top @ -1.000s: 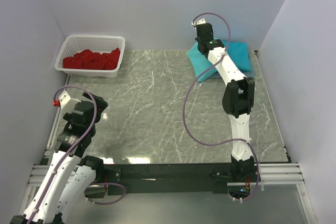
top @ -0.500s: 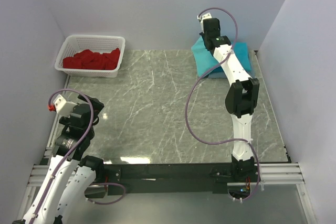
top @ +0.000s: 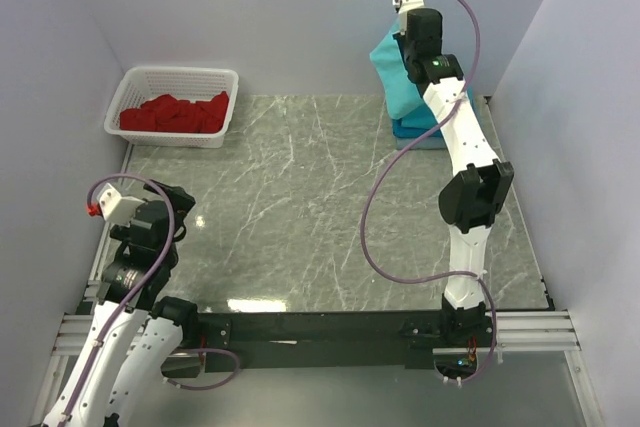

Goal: Fold and stack the t-shirts
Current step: Neatly place the folded tshirt to the corner

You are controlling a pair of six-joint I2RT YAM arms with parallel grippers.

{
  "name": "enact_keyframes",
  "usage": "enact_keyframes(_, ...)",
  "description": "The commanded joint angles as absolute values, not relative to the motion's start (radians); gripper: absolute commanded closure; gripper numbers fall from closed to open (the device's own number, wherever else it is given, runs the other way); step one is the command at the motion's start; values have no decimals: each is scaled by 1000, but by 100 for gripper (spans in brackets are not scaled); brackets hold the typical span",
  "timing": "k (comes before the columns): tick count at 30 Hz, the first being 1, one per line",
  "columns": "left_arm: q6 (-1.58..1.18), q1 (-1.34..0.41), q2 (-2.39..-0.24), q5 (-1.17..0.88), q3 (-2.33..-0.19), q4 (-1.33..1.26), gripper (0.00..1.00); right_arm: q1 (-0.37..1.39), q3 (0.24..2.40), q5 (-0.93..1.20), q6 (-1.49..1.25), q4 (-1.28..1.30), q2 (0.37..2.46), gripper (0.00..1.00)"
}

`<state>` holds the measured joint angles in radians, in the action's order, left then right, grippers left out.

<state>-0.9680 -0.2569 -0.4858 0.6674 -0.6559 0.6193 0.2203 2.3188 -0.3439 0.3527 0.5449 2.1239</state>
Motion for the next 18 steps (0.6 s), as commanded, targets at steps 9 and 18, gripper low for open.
enact_keyframes(9,-996,-259,-460,710,-677,623,1,195,2358,-336,344,502,2057,100)
enact_keyframes(18,-994,-259,-495,713,-693,624,1,144,2329,-351,334,489,2117,100)
